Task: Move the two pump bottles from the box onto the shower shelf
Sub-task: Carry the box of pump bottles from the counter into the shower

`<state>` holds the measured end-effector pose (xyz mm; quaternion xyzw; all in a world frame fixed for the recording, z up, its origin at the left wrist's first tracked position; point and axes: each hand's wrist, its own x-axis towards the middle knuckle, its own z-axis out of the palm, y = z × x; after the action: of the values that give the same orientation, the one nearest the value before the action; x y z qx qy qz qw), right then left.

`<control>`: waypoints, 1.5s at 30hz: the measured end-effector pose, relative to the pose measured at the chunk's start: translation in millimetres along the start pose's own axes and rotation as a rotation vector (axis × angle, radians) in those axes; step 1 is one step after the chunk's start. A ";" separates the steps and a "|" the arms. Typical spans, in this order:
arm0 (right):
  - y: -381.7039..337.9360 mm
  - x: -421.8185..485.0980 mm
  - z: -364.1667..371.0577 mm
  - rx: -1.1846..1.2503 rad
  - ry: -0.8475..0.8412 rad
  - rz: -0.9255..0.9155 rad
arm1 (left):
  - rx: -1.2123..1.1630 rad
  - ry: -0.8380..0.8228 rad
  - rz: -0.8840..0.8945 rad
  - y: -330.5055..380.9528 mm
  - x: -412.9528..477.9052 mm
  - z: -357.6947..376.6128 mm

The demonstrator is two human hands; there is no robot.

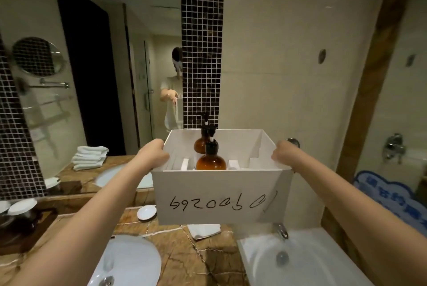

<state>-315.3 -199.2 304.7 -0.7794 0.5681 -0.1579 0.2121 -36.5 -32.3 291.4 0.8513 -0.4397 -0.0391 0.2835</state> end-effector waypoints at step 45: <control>102.1 -671.6 -132.0 -0.060 1.005 1.482 | -0.543 -1.020 1.424 345.9 -392.7 54.7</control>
<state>-667.8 393.5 362.7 -0.0566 0.9552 -0.2883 -0.0345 -544.8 89.2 352.8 0.1629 -0.9082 -0.3280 0.2025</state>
